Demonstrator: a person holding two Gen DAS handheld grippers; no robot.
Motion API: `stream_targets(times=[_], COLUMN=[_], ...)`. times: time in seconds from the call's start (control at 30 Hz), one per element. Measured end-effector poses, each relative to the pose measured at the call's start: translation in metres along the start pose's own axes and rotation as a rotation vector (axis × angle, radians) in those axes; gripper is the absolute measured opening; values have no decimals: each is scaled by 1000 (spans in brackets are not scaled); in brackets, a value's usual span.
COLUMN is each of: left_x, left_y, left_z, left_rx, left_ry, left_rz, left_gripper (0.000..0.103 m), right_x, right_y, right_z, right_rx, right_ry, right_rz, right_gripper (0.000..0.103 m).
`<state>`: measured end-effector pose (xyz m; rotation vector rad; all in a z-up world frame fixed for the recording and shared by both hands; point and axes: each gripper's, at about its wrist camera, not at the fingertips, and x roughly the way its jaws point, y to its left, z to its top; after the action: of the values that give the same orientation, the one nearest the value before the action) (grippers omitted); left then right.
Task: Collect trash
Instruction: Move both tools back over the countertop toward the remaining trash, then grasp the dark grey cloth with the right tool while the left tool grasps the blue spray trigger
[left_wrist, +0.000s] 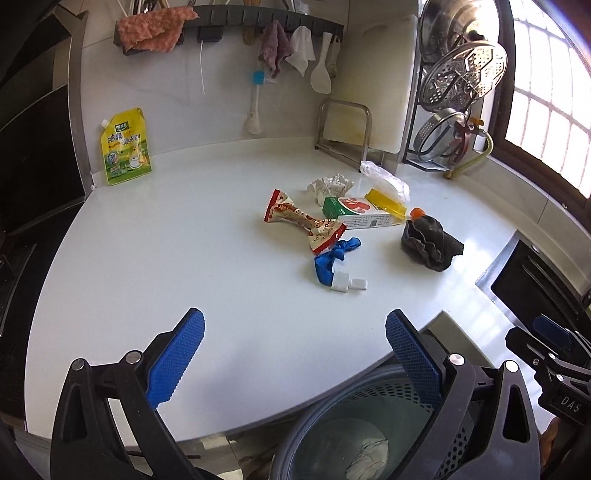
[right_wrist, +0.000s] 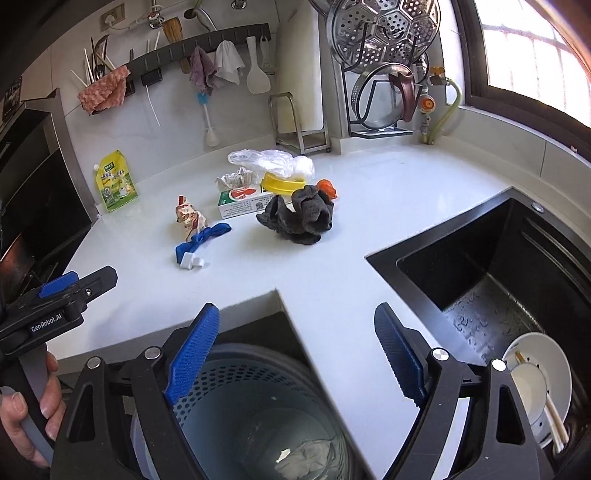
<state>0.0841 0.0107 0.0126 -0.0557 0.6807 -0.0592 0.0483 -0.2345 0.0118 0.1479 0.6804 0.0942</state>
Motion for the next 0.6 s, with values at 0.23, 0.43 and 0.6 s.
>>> stream_targets(times=[0.23,0.43,0.6], left_x=[44,68,82], left_y=[-8,-10,-13], left_z=[16,23,24], left_rx=[2,5,8], left_ry=[33,55,82], left_rz=[18,29,19], left_gripper=[97,97,97], right_x=[47,90,129], right_y=[-6,0,2], right_z=[44,68,73], right_rx=[-7,-40,-57], right_ry=[34,83,172], right_rz=[4,17,7], right_gripper=[82,82,82])
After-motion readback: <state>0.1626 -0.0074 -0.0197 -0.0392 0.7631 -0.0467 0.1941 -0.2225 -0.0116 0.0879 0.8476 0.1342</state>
